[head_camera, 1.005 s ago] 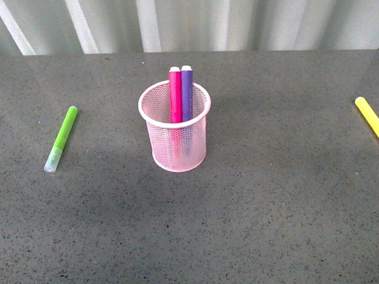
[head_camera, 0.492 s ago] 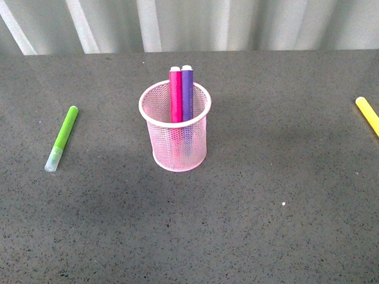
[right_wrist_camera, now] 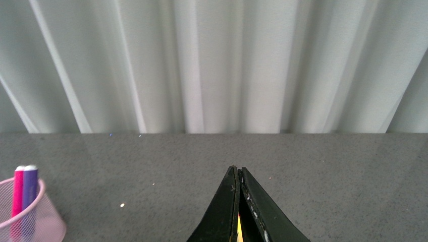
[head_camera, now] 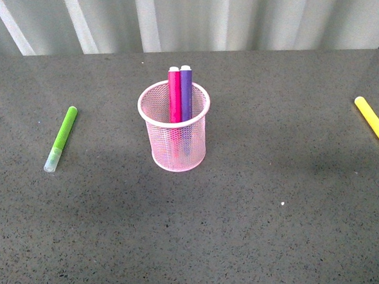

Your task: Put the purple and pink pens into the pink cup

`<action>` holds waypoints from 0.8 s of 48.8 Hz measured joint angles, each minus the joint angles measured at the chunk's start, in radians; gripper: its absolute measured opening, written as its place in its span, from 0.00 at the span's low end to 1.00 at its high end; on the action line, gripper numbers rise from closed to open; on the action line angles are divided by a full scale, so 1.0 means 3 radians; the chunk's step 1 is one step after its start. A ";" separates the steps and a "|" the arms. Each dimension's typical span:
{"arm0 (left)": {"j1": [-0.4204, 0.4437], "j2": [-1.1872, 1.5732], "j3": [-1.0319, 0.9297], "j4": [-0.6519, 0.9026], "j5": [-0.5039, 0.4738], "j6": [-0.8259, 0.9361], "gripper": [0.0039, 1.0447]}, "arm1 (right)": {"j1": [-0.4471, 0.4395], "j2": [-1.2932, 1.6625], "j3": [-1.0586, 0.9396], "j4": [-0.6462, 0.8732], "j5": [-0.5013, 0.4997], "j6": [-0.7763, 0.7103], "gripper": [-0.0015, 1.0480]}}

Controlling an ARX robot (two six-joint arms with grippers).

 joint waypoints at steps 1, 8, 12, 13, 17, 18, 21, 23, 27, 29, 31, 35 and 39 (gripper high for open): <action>0.0000 0.0000 0.0000 0.0000 0.0000 0.0000 0.94 | 0.0000 -0.0032 -0.0006 -0.0024 0.0000 -0.0001 0.03; 0.0000 0.0000 0.0000 0.0000 0.0000 0.0001 0.94 | 0.0000 -0.0181 -0.0076 -0.0017 0.0005 0.0000 0.03; 0.0000 0.0000 0.0000 0.0000 0.0000 0.0000 0.94 | 0.0000 -0.0290 -0.0078 -0.0128 0.0006 0.0000 0.03; 0.0000 0.0000 0.0000 0.0000 0.0000 0.0001 0.94 | 0.0000 -0.0324 -0.0078 -0.0160 0.0005 0.0000 0.03; 0.0000 -0.0001 0.0000 0.0000 0.0000 0.0001 0.94 | 0.0000 -0.0454 -0.0078 -0.0278 0.0005 0.0000 0.03; 0.0000 0.0000 0.0000 0.0000 0.0000 0.0001 0.94 | 0.0000 -0.0483 -0.0078 -0.0306 0.0005 0.0000 0.03; 0.0000 0.0000 0.0000 0.0000 0.0000 0.0001 0.94 | 0.0000 -0.0580 -0.0078 -0.0399 0.0006 0.0000 0.03; 0.0000 0.0000 0.0000 0.0000 0.0000 0.0000 0.94 | 0.0000 -0.0618 -0.0078 -0.0439 0.0006 0.0000 0.03; 0.0000 0.0000 0.0000 0.0000 0.0000 0.0001 0.94 | 0.0000 -0.0736 -0.0078 -0.0559 0.0006 0.0000 0.03; 0.0000 0.0000 0.0000 0.0000 0.0000 0.0000 0.94 | 0.0000 -0.0793 -0.0078 -0.0613 0.0006 0.0000 0.03; 0.0000 0.0000 0.0000 0.0000 0.0000 0.0000 0.94 | 0.0000 -0.0837 -0.0078 -0.0656 0.0006 0.0000 0.03; 0.0000 0.0000 0.0000 0.0000 0.0000 0.0000 0.94 | 0.0000 -0.0923 -0.0078 -0.0743 0.0006 0.0000 0.03; 0.0000 0.0000 0.0000 0.0000 0.0000 0.0000 0.94 | 0.0000 -0.0987 -0.0078 -0.0806 0.0006 0.0000 0.03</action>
